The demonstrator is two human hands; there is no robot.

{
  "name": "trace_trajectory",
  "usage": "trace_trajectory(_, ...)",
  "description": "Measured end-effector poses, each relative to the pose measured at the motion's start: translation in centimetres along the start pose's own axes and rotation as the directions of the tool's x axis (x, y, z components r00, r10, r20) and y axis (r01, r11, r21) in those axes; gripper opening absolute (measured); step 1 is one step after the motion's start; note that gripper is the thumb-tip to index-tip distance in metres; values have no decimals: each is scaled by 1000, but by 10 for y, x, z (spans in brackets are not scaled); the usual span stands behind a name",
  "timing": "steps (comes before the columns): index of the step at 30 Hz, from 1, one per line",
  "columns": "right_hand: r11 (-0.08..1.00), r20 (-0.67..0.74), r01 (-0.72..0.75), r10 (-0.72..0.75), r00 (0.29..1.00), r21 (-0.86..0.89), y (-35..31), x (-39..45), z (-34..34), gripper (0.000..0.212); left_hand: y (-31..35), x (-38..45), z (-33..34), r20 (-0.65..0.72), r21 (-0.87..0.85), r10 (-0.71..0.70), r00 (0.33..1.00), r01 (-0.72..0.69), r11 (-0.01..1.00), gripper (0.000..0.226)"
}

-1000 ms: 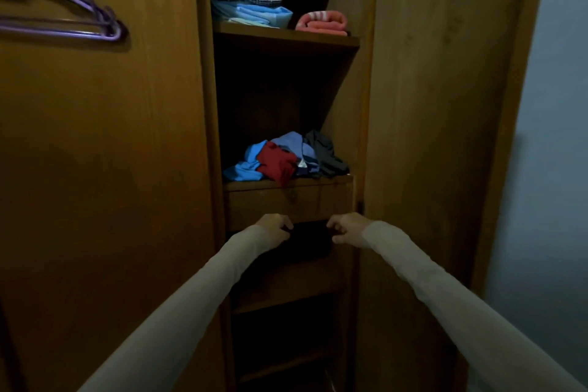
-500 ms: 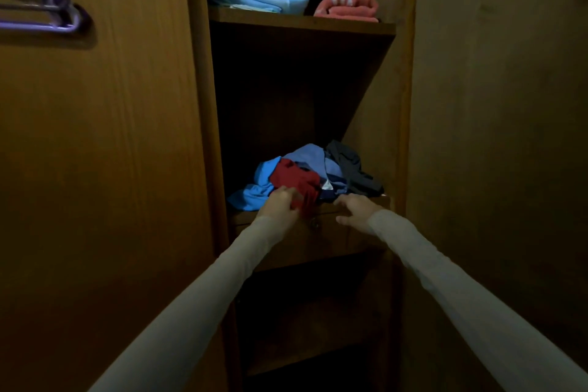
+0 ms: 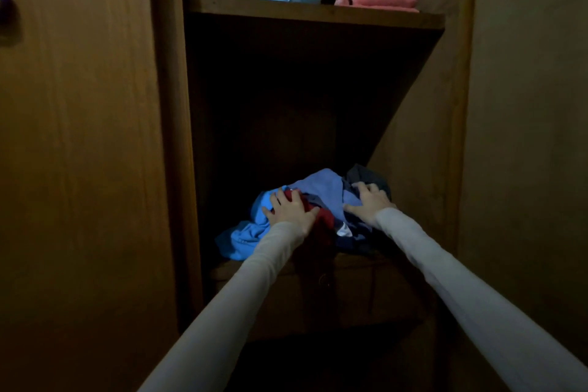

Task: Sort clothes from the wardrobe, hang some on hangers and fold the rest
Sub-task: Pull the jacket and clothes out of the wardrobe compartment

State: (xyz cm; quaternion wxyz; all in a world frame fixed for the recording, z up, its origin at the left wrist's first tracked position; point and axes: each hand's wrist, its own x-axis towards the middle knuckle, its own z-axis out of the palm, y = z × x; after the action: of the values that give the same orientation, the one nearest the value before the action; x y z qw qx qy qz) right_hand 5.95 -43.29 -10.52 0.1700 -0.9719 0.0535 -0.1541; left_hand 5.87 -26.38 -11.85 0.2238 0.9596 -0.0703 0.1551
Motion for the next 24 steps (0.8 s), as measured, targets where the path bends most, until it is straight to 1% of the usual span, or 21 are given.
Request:
trace_trajectory(2,998,2,-19,19,1000,52,1,22,1,69,1,16,8,31,43,-32,999,30,999,73)
trace_trajectory(4,995,17,-38,37,999,91,2,41,5,76,-1,28,19,32,70,-60,998,58,996,77)
trace_trajectory(7,983,67,-89,79,995,162,4,66,14,89,-2,41,30,-3,78,-89,996,89,993,80)
trace_trajectory(9,973,84,-115,100,991,202,6,79,19,92,-2,48,33,-24,88,-88,996,90,992,80)
trace_trajectory(11,971,89,-120,104,991,204,7,90,21,90,-2,52,34,-36,105,-86,996,90,990,77)
trace_trajectory(14,970,118,-112,88,989,216,8,97,21,80,-2,54,36,-80,124,-77,994,86,989,70)
trace_trajectory(18,971,80,-82,66,995,223,5,91,21,66,-1,50,35,-103,121,-58,993,70,990,64)
trace_trajectory(24,971,27,-106,102,994,214,-3,66,15,63,-5,41,30,-98,93,-21,995,30,995,63)
